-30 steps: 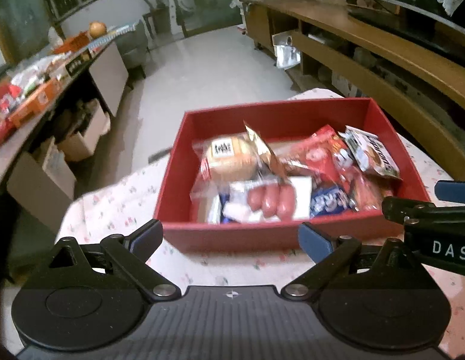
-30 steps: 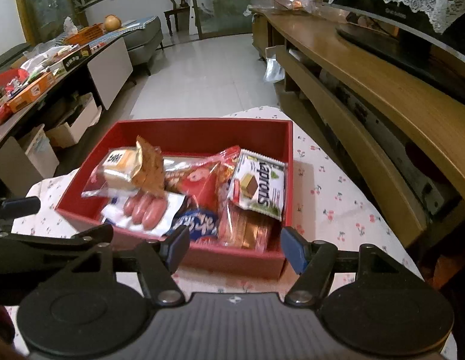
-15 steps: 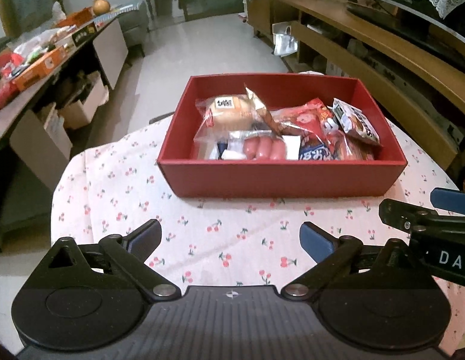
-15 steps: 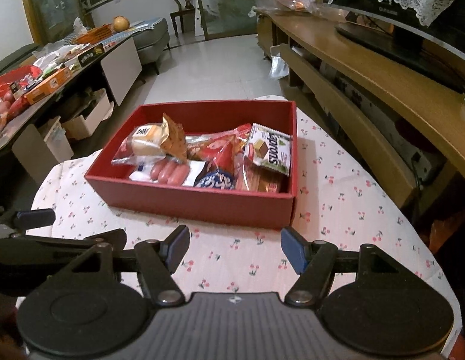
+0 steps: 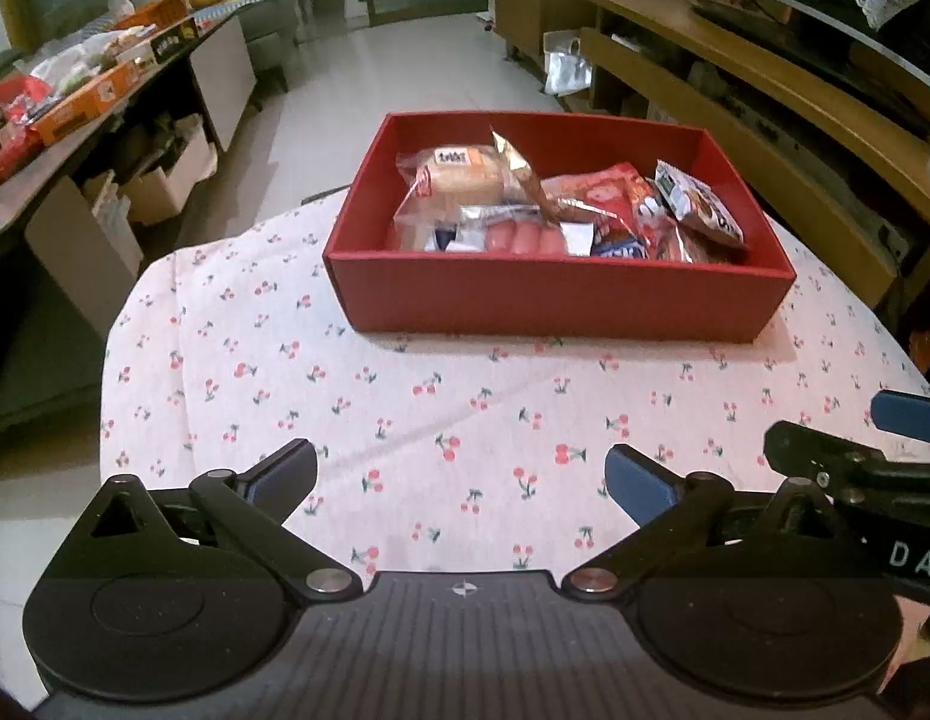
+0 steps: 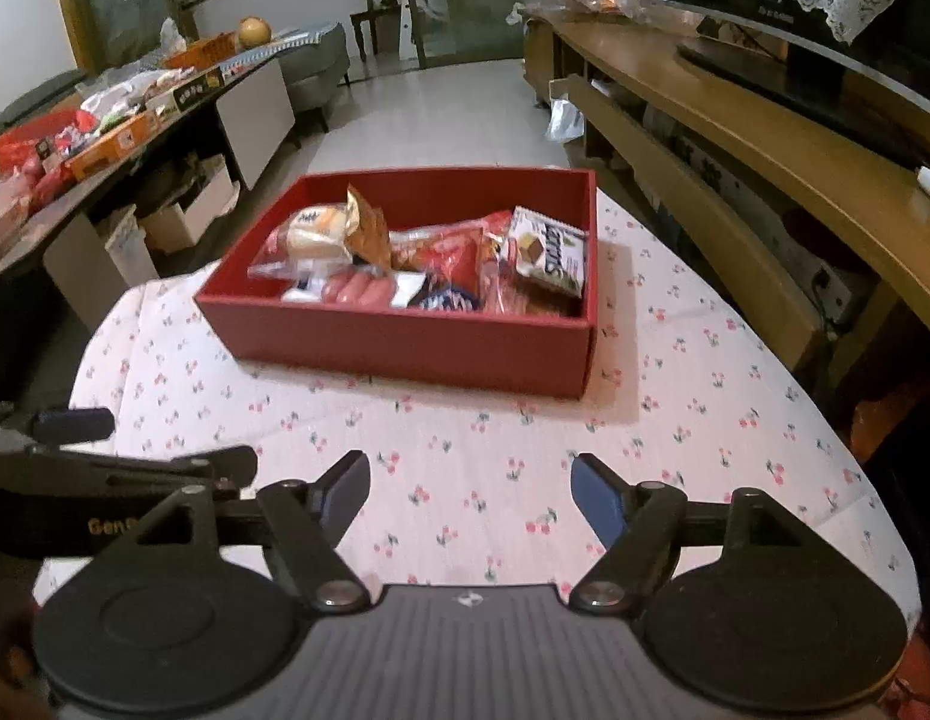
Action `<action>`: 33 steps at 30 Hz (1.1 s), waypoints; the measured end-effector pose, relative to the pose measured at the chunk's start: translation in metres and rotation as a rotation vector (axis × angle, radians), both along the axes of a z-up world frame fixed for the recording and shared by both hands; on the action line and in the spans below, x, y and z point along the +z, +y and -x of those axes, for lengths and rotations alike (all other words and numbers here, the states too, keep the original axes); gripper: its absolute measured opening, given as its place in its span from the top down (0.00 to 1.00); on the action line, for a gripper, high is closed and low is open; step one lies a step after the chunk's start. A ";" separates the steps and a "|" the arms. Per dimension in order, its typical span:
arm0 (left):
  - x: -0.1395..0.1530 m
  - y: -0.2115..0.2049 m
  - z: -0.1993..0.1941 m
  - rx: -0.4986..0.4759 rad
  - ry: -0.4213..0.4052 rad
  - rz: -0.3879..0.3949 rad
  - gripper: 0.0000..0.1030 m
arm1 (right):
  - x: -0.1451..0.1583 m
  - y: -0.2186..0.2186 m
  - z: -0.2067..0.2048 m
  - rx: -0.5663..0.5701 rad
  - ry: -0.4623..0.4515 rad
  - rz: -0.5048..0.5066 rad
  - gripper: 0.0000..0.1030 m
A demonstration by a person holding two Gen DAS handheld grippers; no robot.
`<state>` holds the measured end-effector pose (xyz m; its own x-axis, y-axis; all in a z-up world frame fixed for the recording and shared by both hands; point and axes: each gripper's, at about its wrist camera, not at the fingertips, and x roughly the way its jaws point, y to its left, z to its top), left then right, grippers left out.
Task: Organize snacks
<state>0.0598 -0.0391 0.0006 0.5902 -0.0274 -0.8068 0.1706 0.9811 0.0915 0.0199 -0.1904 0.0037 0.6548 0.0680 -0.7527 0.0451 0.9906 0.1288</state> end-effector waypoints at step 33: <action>-0.002 0.013 0.041 -0.011 0.007 0.008 0.00 | -0.010 0.010 0.038 0.007 0.045 0.006 0.24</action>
<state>0.0189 -0.0260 -0.0018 0.5842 -0.0399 -0.8107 0.1816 0.9799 0.0826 -0.0186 -0.1801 -0.0060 0.6201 0.0680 -0.7816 0.0436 0.9917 0.1208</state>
